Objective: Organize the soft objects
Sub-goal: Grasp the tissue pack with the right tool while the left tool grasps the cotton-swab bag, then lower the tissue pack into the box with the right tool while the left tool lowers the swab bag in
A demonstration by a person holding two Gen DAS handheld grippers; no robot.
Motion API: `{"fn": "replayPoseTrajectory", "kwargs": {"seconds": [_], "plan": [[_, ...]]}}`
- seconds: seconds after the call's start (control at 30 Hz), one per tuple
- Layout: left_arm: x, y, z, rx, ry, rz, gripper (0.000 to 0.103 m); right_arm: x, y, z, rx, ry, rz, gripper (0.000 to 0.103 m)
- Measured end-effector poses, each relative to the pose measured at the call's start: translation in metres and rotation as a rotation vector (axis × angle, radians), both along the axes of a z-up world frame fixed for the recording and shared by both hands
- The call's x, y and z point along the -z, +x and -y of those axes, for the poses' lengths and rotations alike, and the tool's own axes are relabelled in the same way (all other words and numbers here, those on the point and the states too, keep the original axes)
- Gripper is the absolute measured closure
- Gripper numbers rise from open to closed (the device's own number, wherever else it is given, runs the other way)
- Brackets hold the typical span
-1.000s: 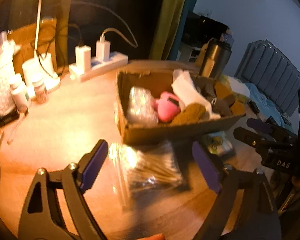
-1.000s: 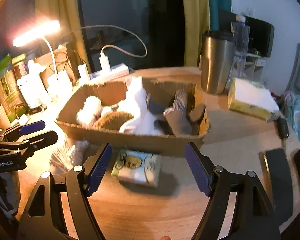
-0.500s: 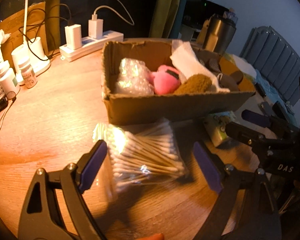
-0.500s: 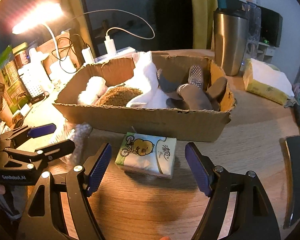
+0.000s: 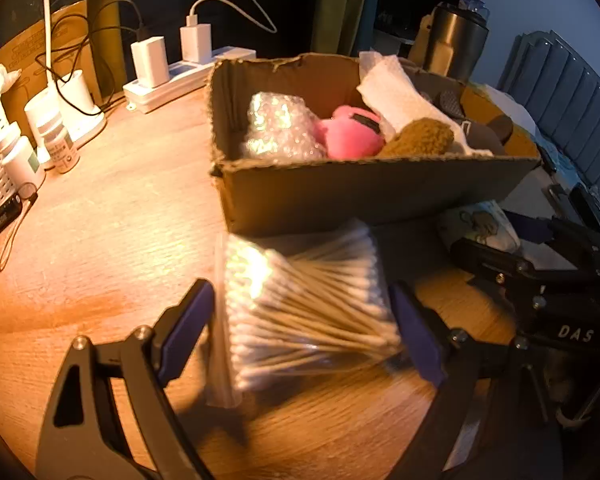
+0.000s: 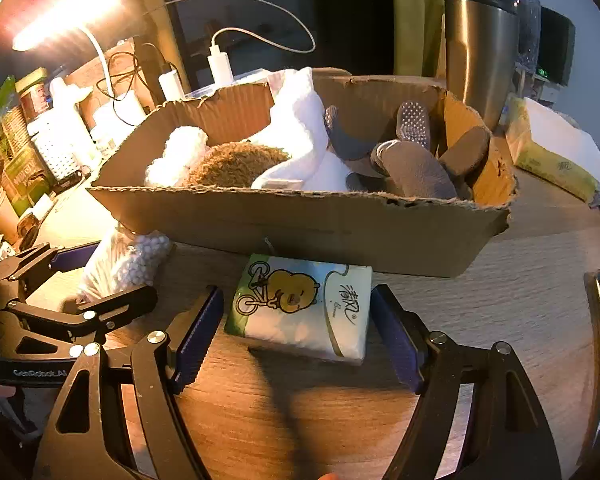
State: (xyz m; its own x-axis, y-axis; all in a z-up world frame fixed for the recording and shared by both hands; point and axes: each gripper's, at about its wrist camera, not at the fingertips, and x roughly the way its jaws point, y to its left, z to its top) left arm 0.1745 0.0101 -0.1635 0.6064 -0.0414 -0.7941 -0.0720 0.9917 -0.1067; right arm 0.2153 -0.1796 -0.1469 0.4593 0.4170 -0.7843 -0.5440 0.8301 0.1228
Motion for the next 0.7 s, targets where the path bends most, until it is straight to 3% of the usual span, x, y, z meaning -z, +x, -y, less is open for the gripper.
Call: {"fn": "replayPoseTrajectory", "kwargs": {"seconds": [0.13,0.3,0.7], "plan": [[-0.001,-0.002,0.0,0.012,-0.011,0.008,0.017,0.002,0.002,0.001,0.011,-0.01,-0.008,0.025],[-0.003,-0.006,0.001,0.027,-0.018,0.017,0.029,0.002,0.002,0.001,0.016,-0.018,-0.002,0.029],[-0.024,-0.019,0.013,0.073,-0.039,0.073,0.03,-0.004,-0.01,0.014,0.024,0.004,0.017,0.029]]}}
